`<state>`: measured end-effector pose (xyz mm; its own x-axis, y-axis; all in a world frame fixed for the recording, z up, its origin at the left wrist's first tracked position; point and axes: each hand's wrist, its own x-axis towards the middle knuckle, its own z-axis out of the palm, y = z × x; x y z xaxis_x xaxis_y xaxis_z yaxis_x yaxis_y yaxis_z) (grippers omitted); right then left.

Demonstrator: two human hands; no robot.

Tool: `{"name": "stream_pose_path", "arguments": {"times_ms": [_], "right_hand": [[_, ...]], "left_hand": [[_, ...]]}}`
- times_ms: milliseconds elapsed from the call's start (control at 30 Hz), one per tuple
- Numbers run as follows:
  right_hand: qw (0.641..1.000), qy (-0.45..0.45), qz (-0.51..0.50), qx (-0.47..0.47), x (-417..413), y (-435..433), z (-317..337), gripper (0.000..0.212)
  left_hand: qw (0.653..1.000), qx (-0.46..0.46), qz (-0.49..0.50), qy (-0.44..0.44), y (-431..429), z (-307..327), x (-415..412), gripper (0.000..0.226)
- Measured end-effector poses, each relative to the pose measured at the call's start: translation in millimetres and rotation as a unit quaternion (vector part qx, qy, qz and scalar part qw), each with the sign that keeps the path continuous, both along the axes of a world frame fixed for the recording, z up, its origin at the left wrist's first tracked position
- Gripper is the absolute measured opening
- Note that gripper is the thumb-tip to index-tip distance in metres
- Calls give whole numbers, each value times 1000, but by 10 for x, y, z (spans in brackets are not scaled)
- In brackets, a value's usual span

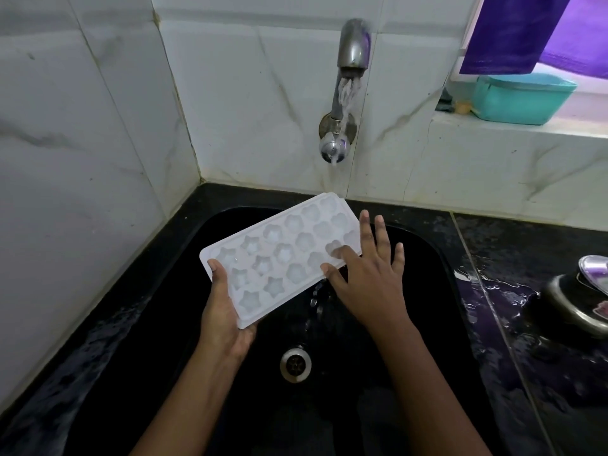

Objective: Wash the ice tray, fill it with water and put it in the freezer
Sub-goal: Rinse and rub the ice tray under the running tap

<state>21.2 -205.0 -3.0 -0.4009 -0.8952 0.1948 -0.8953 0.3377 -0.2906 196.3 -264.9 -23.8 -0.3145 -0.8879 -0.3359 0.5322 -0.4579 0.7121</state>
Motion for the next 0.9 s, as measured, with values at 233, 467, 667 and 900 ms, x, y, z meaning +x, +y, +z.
{"name": "stream_pose_path", "arguments": {"times_ms": [233,467,667,900], "right_hand": [[998,-28,39,-29,67,-48,-28,33],[999,-25,-4,-20,48,-33,-59,34],[999,-18,30,-29,46,-52,-61,33],[1000,-11,-14,-14,-2,-34,-103,34]], "left_hand": [[1000,-8,24,-5,16,-23,23,60],[1000,-3,16,-7,20,-6,-30,63],[1000,-12,25,-7,29,-17,-31,60],[1000,-22,16,-15,20,-19,-65,56]]}}
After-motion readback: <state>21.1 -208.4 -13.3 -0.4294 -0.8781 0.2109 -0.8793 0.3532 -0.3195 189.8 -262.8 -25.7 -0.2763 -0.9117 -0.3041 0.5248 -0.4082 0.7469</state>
